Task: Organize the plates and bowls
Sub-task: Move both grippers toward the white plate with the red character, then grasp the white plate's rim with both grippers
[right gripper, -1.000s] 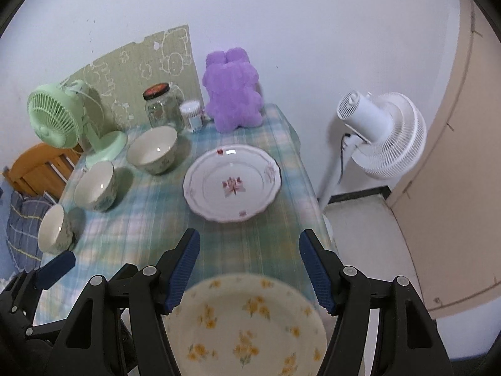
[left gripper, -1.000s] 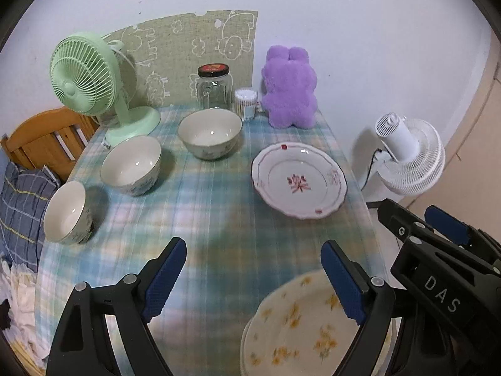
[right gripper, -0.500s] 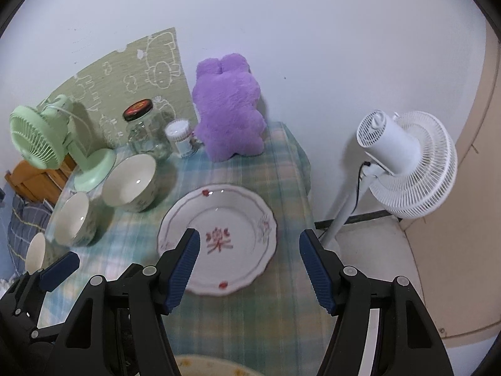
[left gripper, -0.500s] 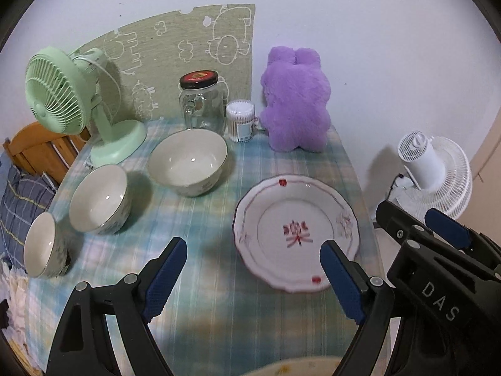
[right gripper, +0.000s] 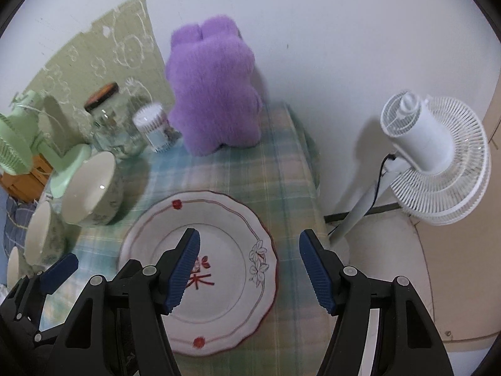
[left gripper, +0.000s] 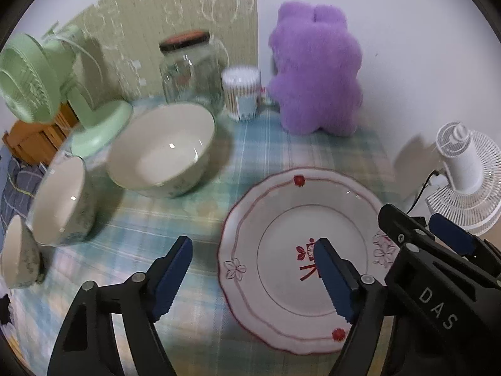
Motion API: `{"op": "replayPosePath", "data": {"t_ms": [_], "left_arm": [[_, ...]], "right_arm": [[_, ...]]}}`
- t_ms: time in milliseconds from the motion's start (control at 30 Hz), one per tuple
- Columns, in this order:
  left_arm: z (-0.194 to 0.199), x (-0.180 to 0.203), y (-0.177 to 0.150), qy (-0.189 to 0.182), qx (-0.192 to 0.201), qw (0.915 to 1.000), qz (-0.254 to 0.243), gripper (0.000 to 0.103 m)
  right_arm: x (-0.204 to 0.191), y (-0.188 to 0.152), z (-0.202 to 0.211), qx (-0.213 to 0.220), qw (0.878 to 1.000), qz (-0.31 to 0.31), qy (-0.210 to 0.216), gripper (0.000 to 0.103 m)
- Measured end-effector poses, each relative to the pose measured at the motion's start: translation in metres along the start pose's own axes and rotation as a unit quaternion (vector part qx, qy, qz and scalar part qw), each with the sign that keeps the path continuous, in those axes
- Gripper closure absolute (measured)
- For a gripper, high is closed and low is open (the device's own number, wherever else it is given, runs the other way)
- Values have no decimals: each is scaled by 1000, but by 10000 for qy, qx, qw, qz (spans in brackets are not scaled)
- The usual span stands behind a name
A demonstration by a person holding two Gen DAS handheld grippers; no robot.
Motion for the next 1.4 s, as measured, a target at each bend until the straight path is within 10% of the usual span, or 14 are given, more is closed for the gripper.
{"op": "replayPosePath", "data": {"t_ms": [533, 1400], "left_arm": [[-51, 3, -8, 10, -403, 9991, 114, 31], [-18, -25, -57, 167, -617, 9979, 87, 32]], "right_arm": [[-2, -9, -57, -350, 9994, 43, 16, 45], [-23, -59, -25, -837, 9964, 141, -7, 50]]}}
Point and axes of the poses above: each gripper's, at about its wrist camera, not at the fingertips, and z roughly against the way its jaws point, x to its right, y to its top, the point moved 7 cm from there along -z, roughly the way its jaws point, and after that the axes turned 3 degrees about y, right-handed, at the moved point
